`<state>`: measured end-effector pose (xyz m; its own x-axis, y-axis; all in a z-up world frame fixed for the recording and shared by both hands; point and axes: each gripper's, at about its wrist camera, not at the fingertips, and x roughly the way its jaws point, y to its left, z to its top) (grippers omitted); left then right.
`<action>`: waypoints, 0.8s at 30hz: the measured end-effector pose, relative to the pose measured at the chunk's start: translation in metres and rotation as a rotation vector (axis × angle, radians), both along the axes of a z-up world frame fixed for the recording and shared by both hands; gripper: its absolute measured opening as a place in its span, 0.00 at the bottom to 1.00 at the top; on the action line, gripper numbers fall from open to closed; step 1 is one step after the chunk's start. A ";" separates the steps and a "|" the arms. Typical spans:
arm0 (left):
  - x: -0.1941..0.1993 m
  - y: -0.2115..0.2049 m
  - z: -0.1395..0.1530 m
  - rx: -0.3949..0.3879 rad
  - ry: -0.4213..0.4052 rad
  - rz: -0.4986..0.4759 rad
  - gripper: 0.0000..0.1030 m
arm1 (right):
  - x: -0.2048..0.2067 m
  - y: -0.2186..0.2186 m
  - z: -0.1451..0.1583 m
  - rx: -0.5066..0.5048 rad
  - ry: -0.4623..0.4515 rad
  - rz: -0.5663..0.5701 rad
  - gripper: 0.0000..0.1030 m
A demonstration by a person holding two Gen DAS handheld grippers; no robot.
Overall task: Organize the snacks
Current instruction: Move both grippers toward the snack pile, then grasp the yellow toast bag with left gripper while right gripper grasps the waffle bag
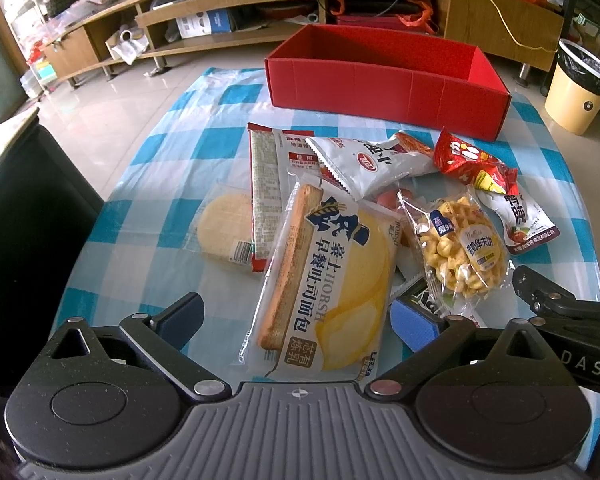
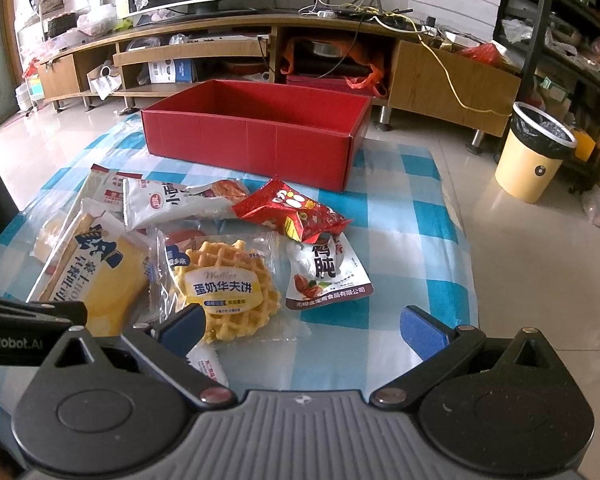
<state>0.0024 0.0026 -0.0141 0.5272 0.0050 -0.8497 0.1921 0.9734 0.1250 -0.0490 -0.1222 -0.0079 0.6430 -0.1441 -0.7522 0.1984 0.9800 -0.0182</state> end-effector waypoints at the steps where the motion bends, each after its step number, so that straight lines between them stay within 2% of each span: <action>1: 0.000 0.000 0.000 0.001 -0.001 0.000 0.98 | 0.000 0.000 0.000 0.001 0.000 -0.001 0.98; 17: 0.002 0.005 0.003 -0.020 0.007 0.004 0.97 | 0.008 0.006 -0.004 -0.013 0.024 0.028 0.98; 24: 0.010 0.018 0.007 -0.045 0.012 0.048 0.98 | 0.018 0.005 0.003 -0.004 0.010 0.064 0.98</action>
